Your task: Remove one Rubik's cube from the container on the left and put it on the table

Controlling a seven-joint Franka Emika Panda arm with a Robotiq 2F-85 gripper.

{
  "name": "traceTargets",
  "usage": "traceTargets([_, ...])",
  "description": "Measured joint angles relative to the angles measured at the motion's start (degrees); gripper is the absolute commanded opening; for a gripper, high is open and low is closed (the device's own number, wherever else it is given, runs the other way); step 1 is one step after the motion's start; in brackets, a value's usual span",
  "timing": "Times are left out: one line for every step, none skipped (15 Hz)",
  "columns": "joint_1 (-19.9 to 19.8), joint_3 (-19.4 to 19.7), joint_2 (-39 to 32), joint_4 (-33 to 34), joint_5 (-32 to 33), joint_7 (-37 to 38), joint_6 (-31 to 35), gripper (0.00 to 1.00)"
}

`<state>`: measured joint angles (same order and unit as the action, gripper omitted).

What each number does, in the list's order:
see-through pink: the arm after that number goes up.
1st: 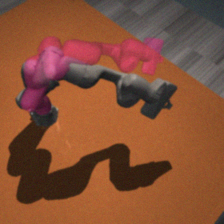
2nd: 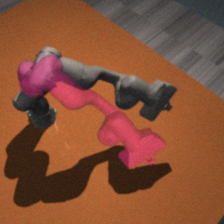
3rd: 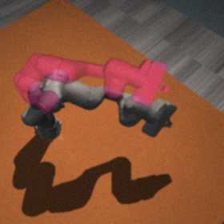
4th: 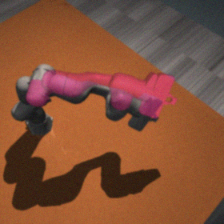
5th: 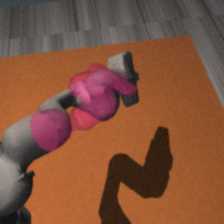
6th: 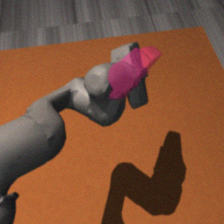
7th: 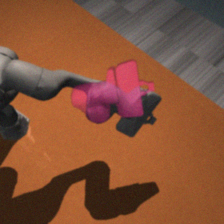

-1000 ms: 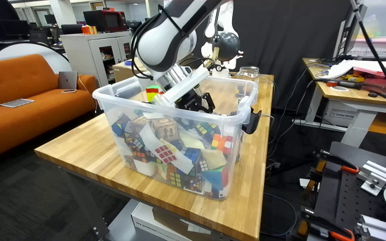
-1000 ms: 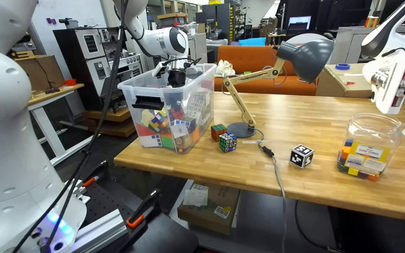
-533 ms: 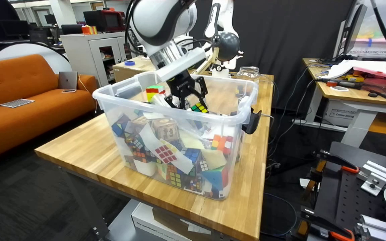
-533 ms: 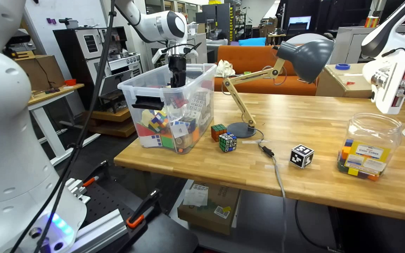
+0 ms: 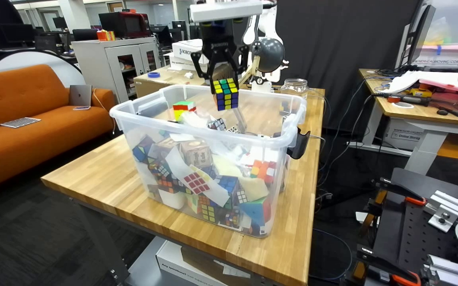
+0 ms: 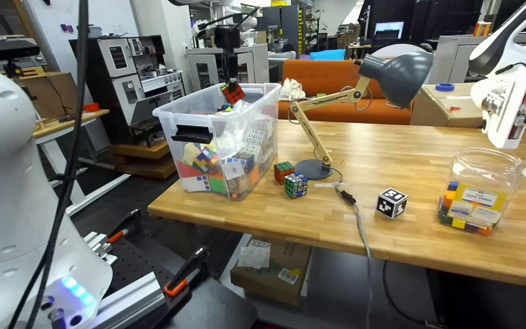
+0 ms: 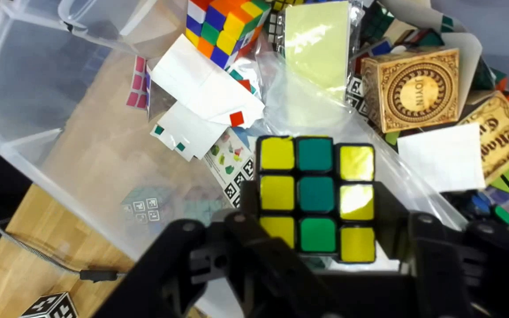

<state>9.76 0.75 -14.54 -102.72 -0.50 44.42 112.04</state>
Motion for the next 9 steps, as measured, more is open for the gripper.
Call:
traceTargets([-0.74, 0.29, 3.2, -2.54, -0.35, 0.66, 1.57, 0.37])
traceTargets([-1.58, 0.56, 6.39, -5.07, -0.41, 1.39, 2.94, 0.37])
traceTargets([-2.46, 0.82, 9.59, -7.59, -0.41, 2.1, 4.01, 0.37])
traceTargets([-3.32, 1.03, 12.7, -10.11, -0.4, 2.8, 5.06, 0.37])
traceTargets([-4.2, 1.17, 15.61, -12.51, -0.38, 3.61, 5.92, 0.37])
traceTargets([-5.06, 1.2, 18.17, -14.73, -0.38, 4.42, 6.74, 0.62])
traceTargets([-5.79, 1.2, 20.5, -16.88, -0.38, 5.16, 7.65, 0.62])
traceTargets([-6.21, 1.19, 22.27, -18.69, -0.38, 5.66, 8.45, 0.62])
traceTargets([-6.29, 1.16, 23.32, -19.88, -0.38, 6.04, 9.15, 0.62])
